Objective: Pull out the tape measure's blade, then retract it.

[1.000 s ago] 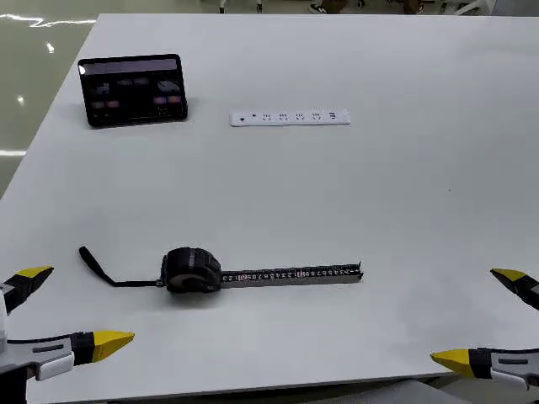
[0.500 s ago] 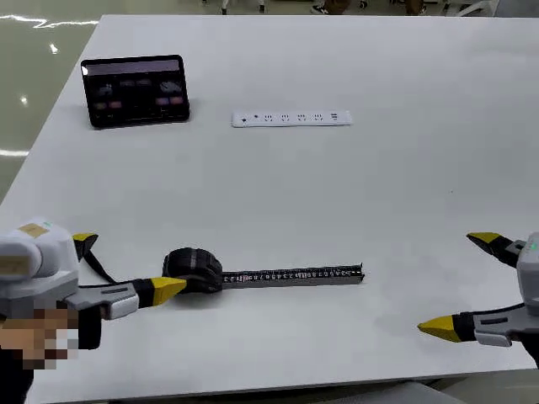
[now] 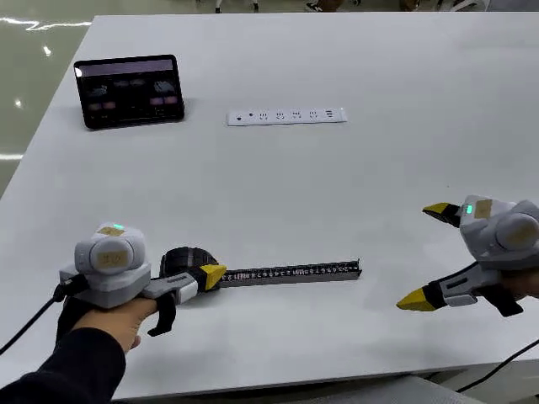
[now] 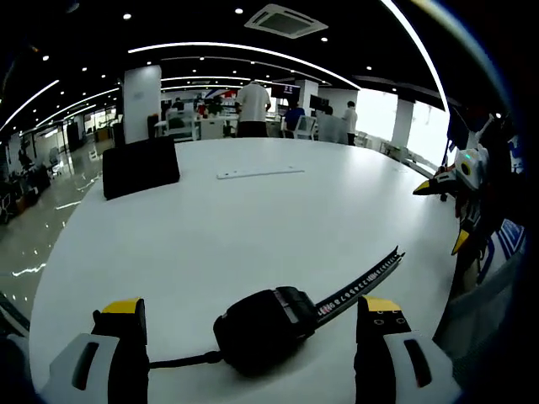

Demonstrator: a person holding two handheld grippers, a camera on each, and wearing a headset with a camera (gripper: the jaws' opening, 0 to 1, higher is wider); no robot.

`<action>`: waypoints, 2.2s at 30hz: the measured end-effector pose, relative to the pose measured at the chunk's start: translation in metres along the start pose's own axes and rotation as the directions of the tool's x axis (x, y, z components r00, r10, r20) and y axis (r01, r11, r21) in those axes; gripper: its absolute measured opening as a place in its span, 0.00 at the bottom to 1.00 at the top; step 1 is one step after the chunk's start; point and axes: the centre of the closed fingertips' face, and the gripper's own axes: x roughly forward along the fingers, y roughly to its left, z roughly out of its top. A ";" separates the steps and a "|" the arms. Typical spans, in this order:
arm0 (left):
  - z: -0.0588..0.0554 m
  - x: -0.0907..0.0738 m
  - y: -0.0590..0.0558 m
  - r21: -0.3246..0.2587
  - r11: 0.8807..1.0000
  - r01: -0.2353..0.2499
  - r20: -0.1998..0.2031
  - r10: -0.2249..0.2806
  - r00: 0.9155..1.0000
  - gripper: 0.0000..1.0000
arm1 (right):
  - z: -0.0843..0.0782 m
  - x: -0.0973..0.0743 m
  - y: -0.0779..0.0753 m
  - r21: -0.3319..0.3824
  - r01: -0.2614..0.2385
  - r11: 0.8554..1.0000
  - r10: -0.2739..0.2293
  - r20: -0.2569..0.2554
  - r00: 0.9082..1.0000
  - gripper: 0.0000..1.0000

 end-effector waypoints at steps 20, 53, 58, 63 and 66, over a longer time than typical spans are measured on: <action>-0.021 0.028 -0.003 -0.094 0.991 -0.091 0.099 0.100 0.990 1.00 | 0.010 0.073 0.010 -0.211 -0.241 0.947 0.214 -0.145 0.966 0.80; -0.024 0.029 -0.010 -0.160 0.985 -0.057 0.083 0.071 0.994 0.70 | -0.019 0.093 0.024 -0.215 -0.358 0.909 0.278 -0.326 0.903 0.12; -0.024 0.028 -0.009 -0.170 0.983 -0.069 0.067 0.082 0.994 0.64 | -0.017 0.095 0.025 -0.161 -0.345 0.925 0.280 -0.326 0.903 0.12; -0.024 0.028 -0.009 -0.151 0.986 -0.073 0.048 0.082 0.996 0.62 | -0.015 0.097 0.027 -0.180 -0.335 0.925 0.265 -0.326 0.907 0.12; -0.026 0.029 -0.009 -0.145 0.986 -0.078 0.032 0.084 0.996 0.61 | -0.014 0.097 0.028 -0.200 -0.333 0.921 0.256 -0.331 0.908 0.12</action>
